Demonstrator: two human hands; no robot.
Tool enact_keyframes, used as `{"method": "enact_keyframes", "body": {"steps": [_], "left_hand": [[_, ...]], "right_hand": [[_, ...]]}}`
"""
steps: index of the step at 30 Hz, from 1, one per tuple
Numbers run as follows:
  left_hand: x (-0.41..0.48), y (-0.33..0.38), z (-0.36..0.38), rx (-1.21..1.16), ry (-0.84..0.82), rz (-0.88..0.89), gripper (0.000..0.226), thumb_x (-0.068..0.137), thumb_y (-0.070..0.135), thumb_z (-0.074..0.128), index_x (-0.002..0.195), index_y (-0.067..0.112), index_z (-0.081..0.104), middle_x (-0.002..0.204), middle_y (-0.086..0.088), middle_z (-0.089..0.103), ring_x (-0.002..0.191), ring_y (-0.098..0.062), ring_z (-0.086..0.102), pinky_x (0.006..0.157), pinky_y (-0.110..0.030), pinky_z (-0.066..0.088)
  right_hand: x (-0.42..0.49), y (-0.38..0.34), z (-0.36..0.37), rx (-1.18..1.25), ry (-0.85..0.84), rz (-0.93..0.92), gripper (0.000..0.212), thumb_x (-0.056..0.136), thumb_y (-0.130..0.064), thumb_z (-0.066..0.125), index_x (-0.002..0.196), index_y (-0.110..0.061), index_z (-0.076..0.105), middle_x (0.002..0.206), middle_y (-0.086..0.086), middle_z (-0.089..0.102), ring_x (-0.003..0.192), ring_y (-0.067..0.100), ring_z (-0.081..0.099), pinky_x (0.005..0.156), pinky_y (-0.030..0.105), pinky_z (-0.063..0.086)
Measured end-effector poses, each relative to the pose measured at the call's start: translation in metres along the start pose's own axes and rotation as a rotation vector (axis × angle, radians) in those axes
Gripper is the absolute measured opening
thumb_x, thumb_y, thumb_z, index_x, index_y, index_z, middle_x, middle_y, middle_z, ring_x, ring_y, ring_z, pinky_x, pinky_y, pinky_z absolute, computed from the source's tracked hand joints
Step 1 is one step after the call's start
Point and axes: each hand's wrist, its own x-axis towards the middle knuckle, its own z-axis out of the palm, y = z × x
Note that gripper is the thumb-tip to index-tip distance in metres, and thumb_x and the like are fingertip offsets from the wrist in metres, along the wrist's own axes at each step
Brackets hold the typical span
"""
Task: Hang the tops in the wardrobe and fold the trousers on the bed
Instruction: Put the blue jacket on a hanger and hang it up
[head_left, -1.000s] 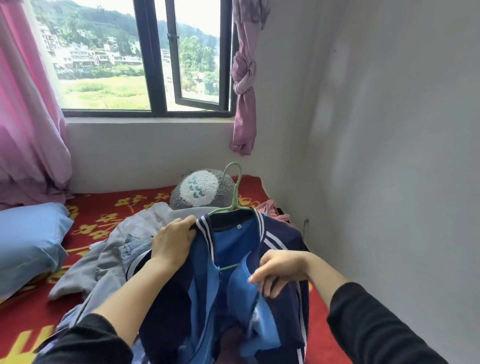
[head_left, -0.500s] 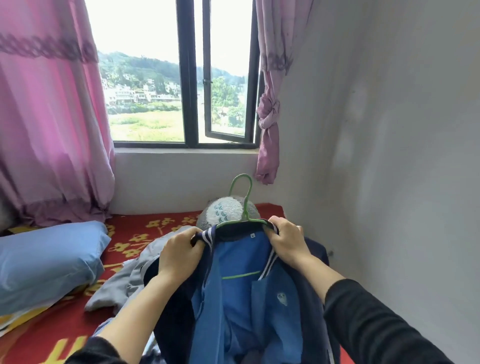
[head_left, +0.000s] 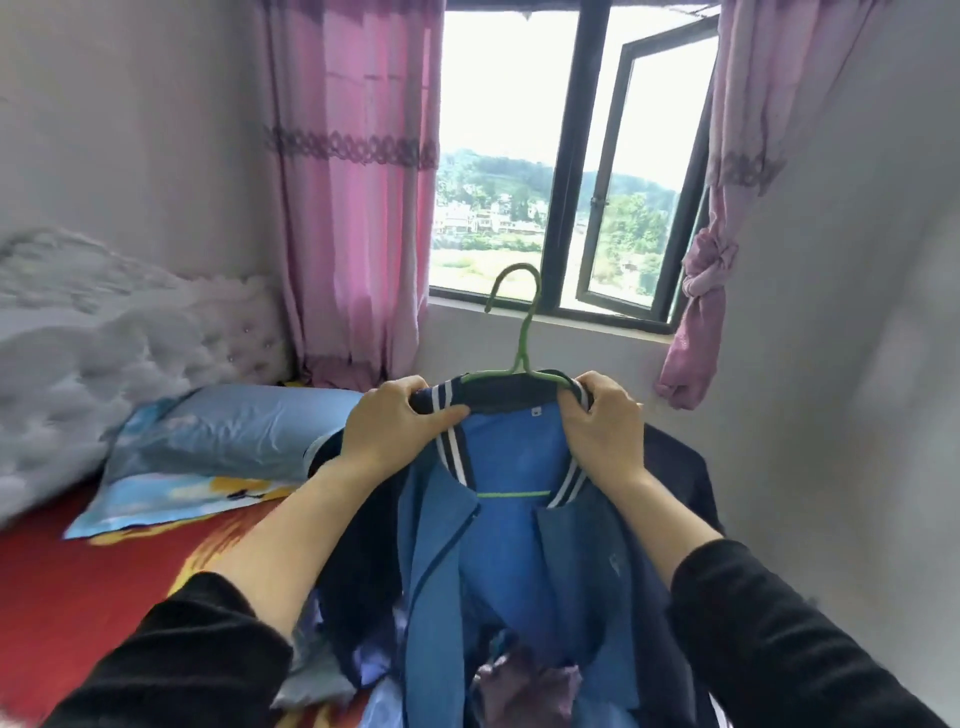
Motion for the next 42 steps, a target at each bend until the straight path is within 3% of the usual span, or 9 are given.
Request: {"method": "enact_keyframes", "body": {"steps": [6, 12, 16, 22, 25, 29, 34, 39, 42], "left_hand": [[-0.089, -0.025, -0.072, 0.224, 0.126, -0.139, 0.045, 0.074, 0.056, 0.071, 0.063, 0.02, 0.046, 0.058, 0.006, 0.051, 0.064, -0.021, 0.052, 0.054, -0.032, 0.033], [-0.152, -0.047, -0.189, 0.324, 0.332, -0.265, 0.033, 0.076, 0.042, 0.07, 0.068, 0.014, 0.054, 0.062, 0.002, 0.059, 0.062, -0.02, 0.057, 0.054, -0.031, 0.039], [-0.202, -0.073, -0.272, 0.407, 0.447, -0.353, 0.027, 0.077, 0.038, 0.068, 0.069, 0.015, 0.055, 0.064, 0.003, 0.06, 0.065, -0.021, 0.058, 0.054, -0.03, 0.036], [-0.293, -0.112, -0.398, 0.623, 0.587, -0.428, 0.032, 0.077, 0.037, 0.068, 0.104, 0.025, 0.056, 0.098, 0.011, 0.055, 0.092, -0.014, 0.05, 0.086, -0.039, 0.042], [-0.354, -0.129, -0.454, 0.656, 0.518, -0.523, 0.035, 0.08, 0.035, 0.066, 0.113, 0.03, 0.054, 0.1, 0.011, 0.057, 0.095, -0.013, 0.052, 0.086, -0.037, 0.043], [-0.429, -0.16, -0.523, 0.561, 0.53, -0.67, 0.008, 0.08, 0.024, 0.066, 0.085, 0.022, 0.061, 0.073, 0.009, 0.063, 0.073, -0.014, 0.059, 0.065, -0.029, 0.044], [-0.485, -0.19, -0.594, 0.515, 0.837, -0.742, 0.037, 0.08, 0.028, 0.069, 0.062, 0.006, 0.046, 0.053, 0.003, 0.043, 0.054, -0.017, 0.041, 0.052, -0.032, 0.028], [-0.533, -0.207, -0.655, 0.578, 0.996, -0.809, 0.041, 0.078, 0.03, 0.071, 0.058, 0.007, 0.043, 0.051, 0.0, 0.043, 0.053, -0.021, 0.041, 0.052, -0.033, 0.027], [-0.56, -0.222, -0.683, 0.616, 1.044, -0.84, 0.043, 0.077, 0.027, 0.071, 0.057, 0.01, 0.038, 0.05, 0.0, 0.039, 0.051, -0.019, 0.037, 0.051, -0.032, 0.026]], "right_hand": [[-0.066, -0.069, 0.016, 0.097, -0.158, -0.058, 0.022, 0.091, -0.027, 0.055, 0.072, -0.019, 0.051, 0.073, -0.005, 0.054, 0.075, 0.02, 0.05, 0.085, 0.043, 0.043], [-0.096, -0.187, 0.038, 0.199, -0.371, -0.218, 0.031, 0.091, -0.029, 0.053, 0.062, -0.023, 0.042, 0.058, -0.008, 0.048, 0.06, 0.022, 0.048, 0.055, 0.031, 0.035], [-0.131, -0.269, 0.068, 0.323, -0.482, -0.297, 0.029, 0.087, -0.028, 0.058, 0.064, -0.016, 0.046, 0.054, -0.006, 0.046, 0.056, 0.022, 0.045, 0.054, 0.033, 0.037], [-0.207, -0.399, 0.123, 0.507, -0.62, -0.398, 0.021, 0.088, -0.034, 0.06, 0.079, -0.015, 0.063, 0.068, -0.002, 0.062, 0.067, 0.022, 0.058, 0.059, 0.032, 0.043], [-0.252, -0.457, 0.149, 0.585, -0.707, -0.412, 0.021, 0.087, -0.033, 0.063, 0.079, -0.013, 0.063, 0.066, -0.001, 0.06, 0.067, 0.023, 0.057, 0.062, 0.035, 0.045], [-0.315, -0.529, 0.18, 0.671, -0.807, -0.464, 0.024, 0.085, -0.03, 0.066, 0.073, -0.011, 0.061, 0.059, -0.003, 0.054, 0.062, 0.019, 0.05, 0.057, 0.033, 0.037], [-0.384, -0.619, 0.205, 0.699, -0.906, -0.636, 0.03, 0.09, -0.029, 0.062, 0.072, -0.006, 0.056, 0.063, 0.004, 0.051, 0.063, 0.022, 0.045, 0.058, 0.033, 0.033], [-0.445, -0.684, 0.229, 0.612, -0.798, -0.801, 0.022, 0.084, -0.024, 0.059, 0.099, -0.007, 0.058, 0.1, 0.005, 0.048, 0.101, 0.024, 0.043, 0.08, 0.036, 0.041], [-0.472, -0.723, 0.236, 0.528, -0.835, -0.905, 0.011, 0.082, -0.02, 0.056, 0.081, -0.009, 0.054, 0.085, 0.002, 0.049, 0.09, 0.026, 0.046, 0.067, 0.033, 0.034]]}}
